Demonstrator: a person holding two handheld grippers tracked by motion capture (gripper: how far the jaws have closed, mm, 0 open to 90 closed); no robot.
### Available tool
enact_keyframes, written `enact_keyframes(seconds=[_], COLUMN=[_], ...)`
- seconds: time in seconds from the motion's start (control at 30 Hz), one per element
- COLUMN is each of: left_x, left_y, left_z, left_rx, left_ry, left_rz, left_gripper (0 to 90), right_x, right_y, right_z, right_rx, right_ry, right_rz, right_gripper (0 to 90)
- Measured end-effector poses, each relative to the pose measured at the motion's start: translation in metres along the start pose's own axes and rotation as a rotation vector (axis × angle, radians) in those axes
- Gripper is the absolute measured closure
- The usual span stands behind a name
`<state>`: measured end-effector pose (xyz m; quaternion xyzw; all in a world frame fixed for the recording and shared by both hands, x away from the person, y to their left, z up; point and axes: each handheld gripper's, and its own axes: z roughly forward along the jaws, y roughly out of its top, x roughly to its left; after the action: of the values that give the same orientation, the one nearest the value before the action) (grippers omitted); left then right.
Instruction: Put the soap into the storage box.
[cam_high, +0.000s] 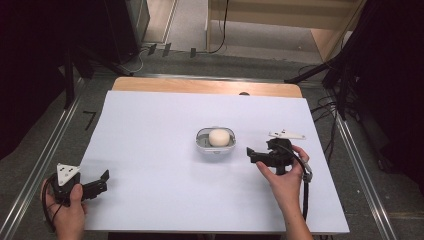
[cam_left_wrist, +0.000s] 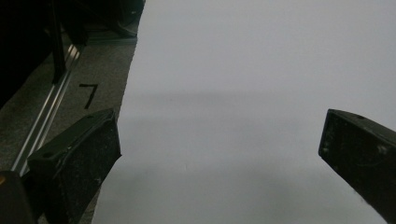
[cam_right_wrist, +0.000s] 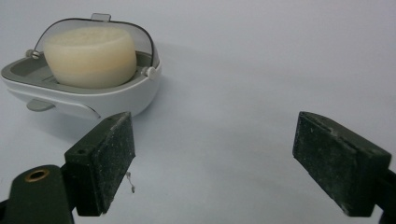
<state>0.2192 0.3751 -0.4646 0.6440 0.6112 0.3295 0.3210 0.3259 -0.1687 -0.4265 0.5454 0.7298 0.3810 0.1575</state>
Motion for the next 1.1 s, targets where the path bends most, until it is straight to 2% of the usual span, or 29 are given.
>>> enact_keyframes(seconds=[0.43,1.1], left_x=[0.0,-0.001], left_y=[0.0,0.0], left_z=[0.0,0.0], left_rx=[-0.004,-0.005], left_ry=[0.003,0.005], left_rz=[0.001,0.004], left_gripper=[0.0,0.0], right_x=[-0.019,-0.051], right_y=[-0.014,-0.041], right_z=[-0.012,-0.023], right_rx=[-0.011,0.007], right_ry=[-0.021,-0.062], right_rz=[0.025,0.077], right_gripper=[13.6,13.6])
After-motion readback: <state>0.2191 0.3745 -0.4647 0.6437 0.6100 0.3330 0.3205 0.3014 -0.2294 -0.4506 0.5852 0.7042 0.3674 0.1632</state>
